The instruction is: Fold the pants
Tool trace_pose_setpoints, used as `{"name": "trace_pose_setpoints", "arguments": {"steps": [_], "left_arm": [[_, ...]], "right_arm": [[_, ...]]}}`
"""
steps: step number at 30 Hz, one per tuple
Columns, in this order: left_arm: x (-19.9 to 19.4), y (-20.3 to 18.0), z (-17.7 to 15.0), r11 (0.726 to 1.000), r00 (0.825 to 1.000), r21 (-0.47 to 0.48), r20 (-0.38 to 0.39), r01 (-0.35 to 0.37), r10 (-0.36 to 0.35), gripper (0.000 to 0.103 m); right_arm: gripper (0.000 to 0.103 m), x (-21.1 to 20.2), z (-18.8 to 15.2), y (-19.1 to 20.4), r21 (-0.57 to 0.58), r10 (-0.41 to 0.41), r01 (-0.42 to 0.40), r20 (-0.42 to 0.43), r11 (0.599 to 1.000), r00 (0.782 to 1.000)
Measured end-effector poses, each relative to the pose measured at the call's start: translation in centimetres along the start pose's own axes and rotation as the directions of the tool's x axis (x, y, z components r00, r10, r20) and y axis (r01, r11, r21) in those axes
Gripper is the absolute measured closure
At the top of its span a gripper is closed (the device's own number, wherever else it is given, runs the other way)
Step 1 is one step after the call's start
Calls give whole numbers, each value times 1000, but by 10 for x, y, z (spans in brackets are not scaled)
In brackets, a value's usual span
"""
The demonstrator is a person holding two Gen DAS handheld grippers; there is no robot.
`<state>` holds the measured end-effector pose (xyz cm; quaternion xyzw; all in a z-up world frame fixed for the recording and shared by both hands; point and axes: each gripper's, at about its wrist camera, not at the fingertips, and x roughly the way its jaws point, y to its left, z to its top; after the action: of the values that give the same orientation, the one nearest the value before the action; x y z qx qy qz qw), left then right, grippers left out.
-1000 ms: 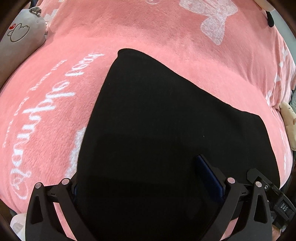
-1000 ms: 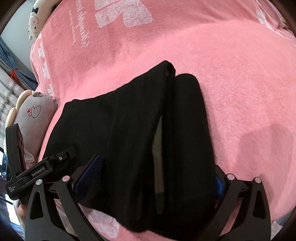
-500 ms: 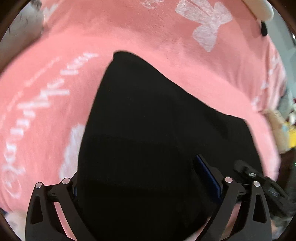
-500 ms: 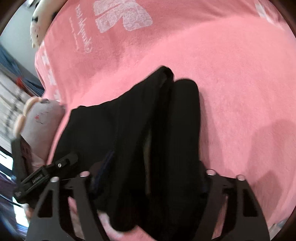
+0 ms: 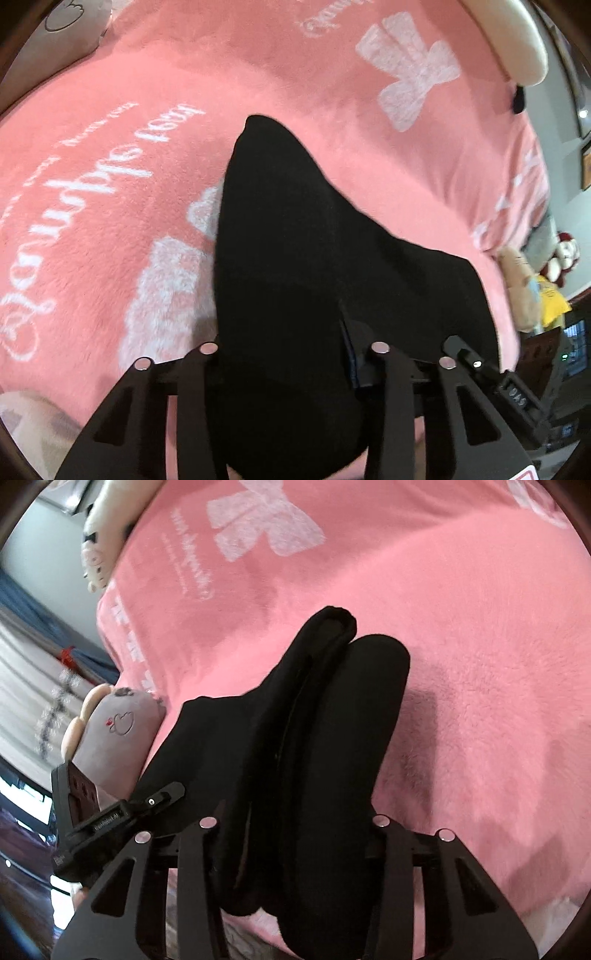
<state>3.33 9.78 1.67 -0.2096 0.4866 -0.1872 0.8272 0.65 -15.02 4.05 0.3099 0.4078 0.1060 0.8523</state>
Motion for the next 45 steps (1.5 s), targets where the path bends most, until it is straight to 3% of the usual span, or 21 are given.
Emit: {"name": "trace_pose_setpoints", "arguments": {"steps": [3,9,18,27,35,39,42,45], "left_arm": [[-20,-9,-12,999,999,8,-6,35,-35,68],[-67,-31,-40,997,999,76,23,35,-37,68],[-155,-58,-50,984,981,151,153,93,-116,68],[-207,-91,-11,962,926,237,316,133,-206,68],[-229,-120,47,943,858,316,452,102,-245,67],[-231,-130,80,934,814,347,517,84,-265,67],[-223,-131,106,932,797,353,539,82,-274,66],[-207,-124,131,936,794,339,540,98,-279,66]], "right_arm": [[65,-21,-10,15,-17,21,-21,2,1000,1000],[65,-65,-37,43,-66,61,-60,6,996,998],[65,-133,-37,94,-178,156,-133,118,975,981],[65,-167,22,135,-289,251,-175,251,941,935],[65,-171,97,158,-380,348,-218,319,899,881],[65,-166,131,168,-428,387,-225,341,875,857],[64,-151,154,166,-428,416,-252,349,868,840],[64,-130,178,156,-413,437,-282,351,866,828]]}}
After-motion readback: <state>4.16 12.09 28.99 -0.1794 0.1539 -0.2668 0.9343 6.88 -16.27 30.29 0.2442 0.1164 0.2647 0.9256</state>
